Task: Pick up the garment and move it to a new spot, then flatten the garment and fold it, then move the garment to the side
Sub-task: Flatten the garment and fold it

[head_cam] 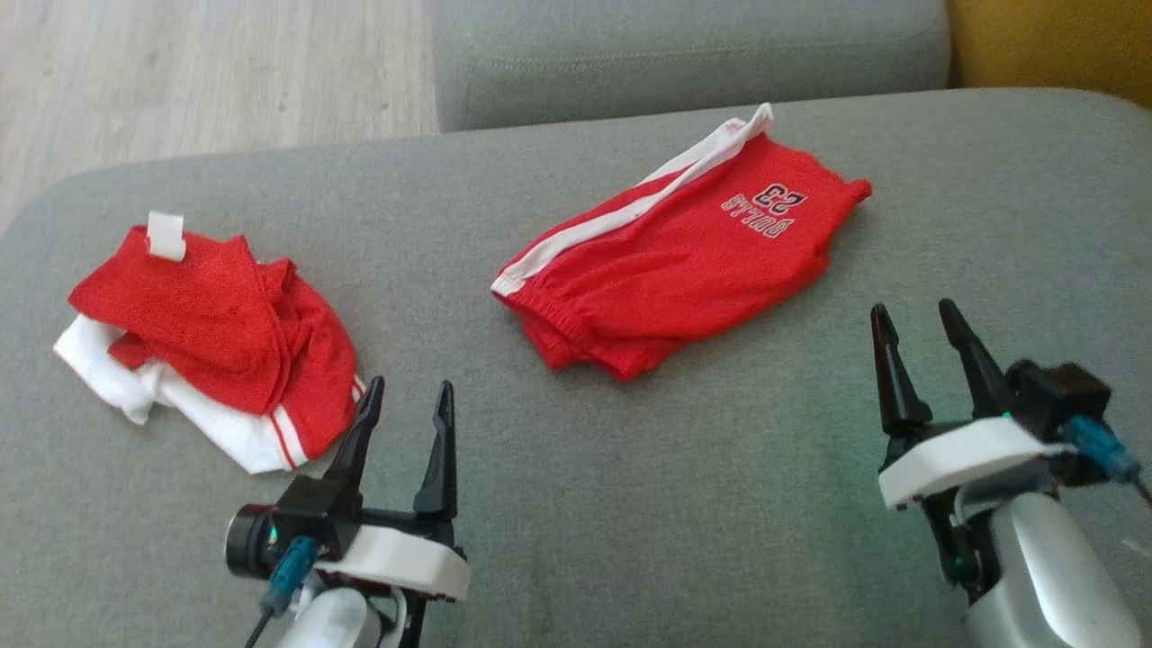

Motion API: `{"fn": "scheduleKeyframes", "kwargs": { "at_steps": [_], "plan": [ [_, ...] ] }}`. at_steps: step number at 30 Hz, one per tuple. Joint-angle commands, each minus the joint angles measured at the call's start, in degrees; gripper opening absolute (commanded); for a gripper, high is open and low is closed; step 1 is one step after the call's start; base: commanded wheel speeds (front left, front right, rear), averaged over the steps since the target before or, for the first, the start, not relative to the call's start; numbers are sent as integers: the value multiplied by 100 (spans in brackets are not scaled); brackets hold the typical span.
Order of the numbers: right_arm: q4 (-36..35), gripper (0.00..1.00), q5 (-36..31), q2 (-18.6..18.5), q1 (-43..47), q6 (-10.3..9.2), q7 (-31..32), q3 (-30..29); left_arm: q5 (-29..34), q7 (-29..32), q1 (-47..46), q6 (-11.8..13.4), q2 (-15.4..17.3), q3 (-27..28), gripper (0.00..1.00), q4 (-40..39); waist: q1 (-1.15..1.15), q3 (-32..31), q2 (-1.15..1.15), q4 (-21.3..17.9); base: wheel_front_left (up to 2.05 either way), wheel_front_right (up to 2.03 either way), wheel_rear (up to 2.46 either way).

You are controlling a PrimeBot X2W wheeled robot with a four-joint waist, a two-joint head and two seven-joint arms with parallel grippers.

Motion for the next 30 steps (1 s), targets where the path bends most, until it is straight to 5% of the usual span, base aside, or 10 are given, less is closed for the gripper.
{"fn": "scheduleKeyframes", "kwargs": {
  "at_steps": [1,10,23,30],
  "plan": [
    [-291,100,-70,-9,-240,-5,123,68,93,-30,-288,-66,2,265,100,-163,0,127,-1,74,0,0,0],
    [-201,100,-228,-10,-1470,-5,1195,-625,394,-30,-718,-430,-207,402,100,-30,0,950,-1,463,0,0,0],
    [2410,100,-1392,-421,-3776,-5,2371,-2254,695,-30,-1296,-879,-574,525,100,191,0,1893,-1,1180,0,0,0],
    [3244,100,-1771,-628,-4163,-5,2474,-2242,778,-30,-1447,-969,-684,585,100,241,0,2051,-1,1340,0,0,0]
  ]
}}
